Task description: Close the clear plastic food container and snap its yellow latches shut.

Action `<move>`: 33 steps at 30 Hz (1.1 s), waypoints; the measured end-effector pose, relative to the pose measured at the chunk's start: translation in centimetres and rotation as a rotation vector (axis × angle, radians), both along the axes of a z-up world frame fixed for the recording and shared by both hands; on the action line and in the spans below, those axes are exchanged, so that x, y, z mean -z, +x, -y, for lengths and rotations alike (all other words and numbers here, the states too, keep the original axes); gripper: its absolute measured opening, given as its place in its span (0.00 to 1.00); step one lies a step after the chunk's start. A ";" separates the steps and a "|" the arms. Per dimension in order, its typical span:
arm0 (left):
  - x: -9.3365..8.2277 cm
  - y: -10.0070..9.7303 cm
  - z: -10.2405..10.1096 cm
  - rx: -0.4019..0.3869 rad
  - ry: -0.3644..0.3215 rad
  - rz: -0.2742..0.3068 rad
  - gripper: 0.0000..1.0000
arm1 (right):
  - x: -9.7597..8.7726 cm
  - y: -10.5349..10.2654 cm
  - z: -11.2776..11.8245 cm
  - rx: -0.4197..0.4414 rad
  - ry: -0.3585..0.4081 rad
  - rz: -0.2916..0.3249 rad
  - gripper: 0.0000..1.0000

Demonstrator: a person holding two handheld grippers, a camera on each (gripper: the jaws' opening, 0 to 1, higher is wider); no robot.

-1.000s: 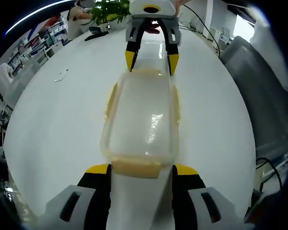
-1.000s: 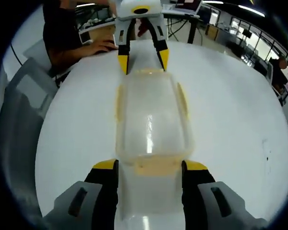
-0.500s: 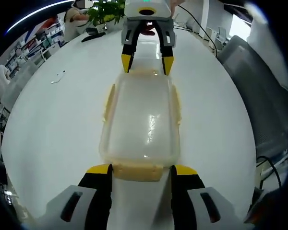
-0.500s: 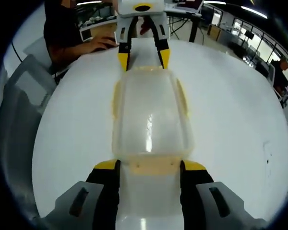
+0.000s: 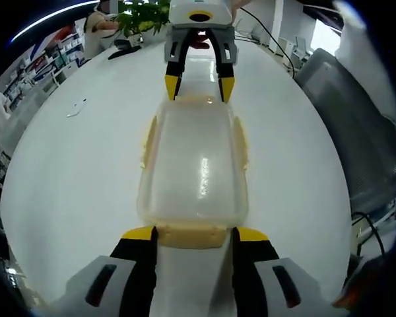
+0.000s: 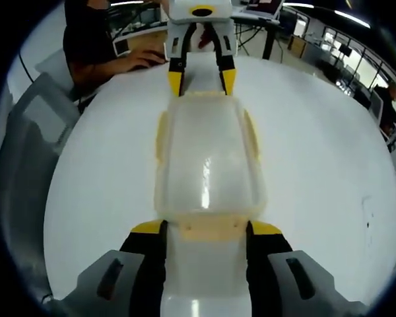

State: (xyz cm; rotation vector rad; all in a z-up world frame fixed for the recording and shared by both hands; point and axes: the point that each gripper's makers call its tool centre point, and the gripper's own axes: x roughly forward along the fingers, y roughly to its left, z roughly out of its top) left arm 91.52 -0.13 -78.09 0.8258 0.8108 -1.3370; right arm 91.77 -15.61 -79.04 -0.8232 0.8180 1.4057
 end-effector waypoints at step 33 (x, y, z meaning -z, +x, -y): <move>0.0 0.1 0.0 0.019 0.129 -0.014 0.32 | 0.1 -0.4 0.1 -0.008 -0.069 0.003 0.36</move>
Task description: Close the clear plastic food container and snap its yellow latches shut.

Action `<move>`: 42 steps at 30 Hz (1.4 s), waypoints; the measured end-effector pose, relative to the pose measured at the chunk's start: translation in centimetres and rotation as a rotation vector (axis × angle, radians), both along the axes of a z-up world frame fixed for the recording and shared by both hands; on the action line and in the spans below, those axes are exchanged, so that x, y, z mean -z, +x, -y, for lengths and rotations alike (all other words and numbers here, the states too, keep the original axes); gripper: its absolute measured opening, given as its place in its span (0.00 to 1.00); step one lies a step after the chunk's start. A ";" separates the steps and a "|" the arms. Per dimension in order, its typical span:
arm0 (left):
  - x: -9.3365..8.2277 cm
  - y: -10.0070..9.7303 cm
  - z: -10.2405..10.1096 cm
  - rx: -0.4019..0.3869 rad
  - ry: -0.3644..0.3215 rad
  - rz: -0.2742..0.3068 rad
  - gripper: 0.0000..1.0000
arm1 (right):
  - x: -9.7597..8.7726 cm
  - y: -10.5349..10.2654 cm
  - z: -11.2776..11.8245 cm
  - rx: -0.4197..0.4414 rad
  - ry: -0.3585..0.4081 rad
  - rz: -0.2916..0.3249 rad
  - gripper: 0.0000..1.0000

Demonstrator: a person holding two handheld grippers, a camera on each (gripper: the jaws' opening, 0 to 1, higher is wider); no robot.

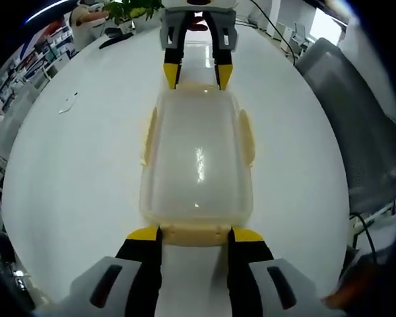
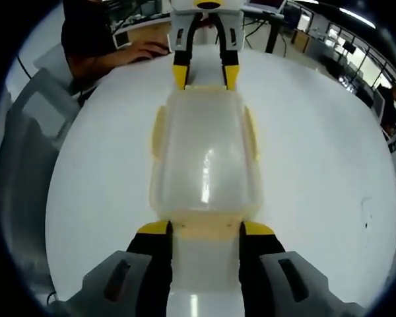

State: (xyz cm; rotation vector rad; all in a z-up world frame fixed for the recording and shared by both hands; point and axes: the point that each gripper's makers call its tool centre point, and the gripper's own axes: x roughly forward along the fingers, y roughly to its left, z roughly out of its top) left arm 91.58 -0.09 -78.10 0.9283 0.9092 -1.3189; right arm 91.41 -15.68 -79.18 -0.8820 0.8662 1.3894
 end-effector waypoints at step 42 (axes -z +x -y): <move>-5.0 -4.0 0.5 -0.019 0.033 0.002 0.31 | -5.1 -4.3 1.1 -0.064 -0.045 0.012 0.33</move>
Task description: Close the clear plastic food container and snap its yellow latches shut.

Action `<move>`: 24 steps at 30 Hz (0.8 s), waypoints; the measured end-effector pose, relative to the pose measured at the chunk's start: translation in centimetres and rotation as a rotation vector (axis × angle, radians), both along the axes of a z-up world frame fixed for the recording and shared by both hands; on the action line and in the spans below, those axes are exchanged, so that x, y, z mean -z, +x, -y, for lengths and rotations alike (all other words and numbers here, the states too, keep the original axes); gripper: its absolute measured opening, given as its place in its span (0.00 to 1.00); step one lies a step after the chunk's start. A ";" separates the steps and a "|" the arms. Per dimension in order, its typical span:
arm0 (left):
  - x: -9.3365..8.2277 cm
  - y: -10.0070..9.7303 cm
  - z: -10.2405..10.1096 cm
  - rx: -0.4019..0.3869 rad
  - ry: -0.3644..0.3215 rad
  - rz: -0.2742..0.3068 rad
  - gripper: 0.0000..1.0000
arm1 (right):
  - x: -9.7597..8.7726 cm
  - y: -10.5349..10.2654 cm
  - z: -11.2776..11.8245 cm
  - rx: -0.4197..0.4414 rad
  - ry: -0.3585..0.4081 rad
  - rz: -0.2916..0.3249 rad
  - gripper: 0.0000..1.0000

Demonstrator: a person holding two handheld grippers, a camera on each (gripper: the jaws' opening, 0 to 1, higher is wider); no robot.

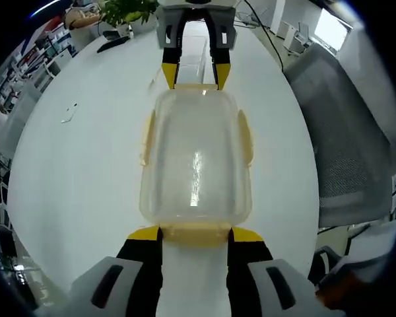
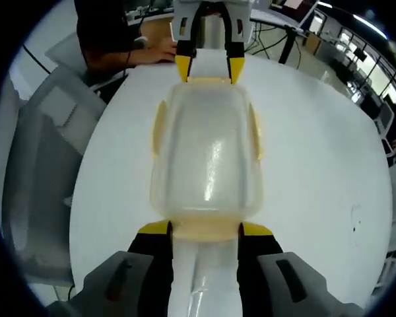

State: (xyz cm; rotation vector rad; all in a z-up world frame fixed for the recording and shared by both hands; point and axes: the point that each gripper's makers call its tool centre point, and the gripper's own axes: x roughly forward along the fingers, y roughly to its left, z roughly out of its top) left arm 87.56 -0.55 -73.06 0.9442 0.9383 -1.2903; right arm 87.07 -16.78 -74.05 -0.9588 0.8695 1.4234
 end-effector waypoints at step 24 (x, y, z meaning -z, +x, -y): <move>-5.6 -1.4 8.5 0.076 -0.003 0.045 0.31 | -4.9 -1.6 8.3 0.065 -0.006 0.040 0.34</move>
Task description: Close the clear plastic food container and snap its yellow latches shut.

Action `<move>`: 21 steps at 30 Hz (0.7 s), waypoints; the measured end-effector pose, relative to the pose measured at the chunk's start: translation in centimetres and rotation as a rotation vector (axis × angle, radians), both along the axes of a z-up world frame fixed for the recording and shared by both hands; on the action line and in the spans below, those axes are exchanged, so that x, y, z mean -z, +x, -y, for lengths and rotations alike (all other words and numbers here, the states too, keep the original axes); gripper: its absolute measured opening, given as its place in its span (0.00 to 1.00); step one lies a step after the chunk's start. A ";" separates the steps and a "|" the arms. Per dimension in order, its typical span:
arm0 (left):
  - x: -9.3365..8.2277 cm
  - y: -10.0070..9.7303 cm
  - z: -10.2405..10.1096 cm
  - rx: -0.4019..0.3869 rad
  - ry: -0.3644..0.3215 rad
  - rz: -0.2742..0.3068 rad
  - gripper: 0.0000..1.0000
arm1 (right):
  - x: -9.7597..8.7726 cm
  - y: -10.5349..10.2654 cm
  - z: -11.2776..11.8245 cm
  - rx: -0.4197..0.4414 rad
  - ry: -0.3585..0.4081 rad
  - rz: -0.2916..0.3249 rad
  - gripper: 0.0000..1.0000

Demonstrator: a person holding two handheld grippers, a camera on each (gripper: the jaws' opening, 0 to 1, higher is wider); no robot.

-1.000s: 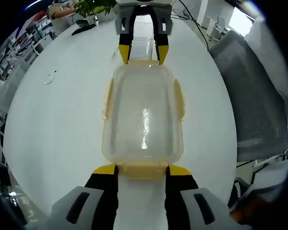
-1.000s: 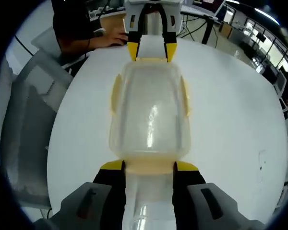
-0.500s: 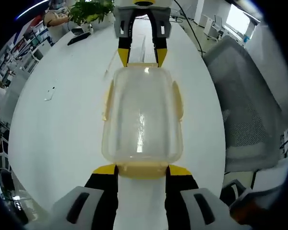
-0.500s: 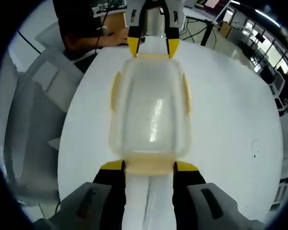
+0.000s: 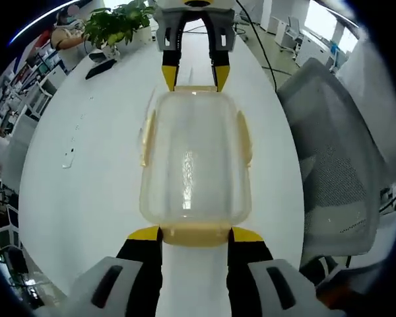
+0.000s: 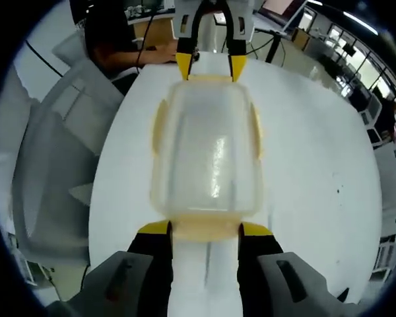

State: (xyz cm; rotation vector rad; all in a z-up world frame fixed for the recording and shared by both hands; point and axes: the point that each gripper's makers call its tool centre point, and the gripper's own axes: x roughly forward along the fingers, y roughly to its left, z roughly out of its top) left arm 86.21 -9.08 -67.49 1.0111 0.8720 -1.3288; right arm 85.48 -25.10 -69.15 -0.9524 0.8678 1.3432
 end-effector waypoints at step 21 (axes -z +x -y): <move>-1.1 2.4 9.1 0.040 -0.032 -0.005 0.31 | -2.3 1.5 8.8 0.028 -0.007 -0.005 0.34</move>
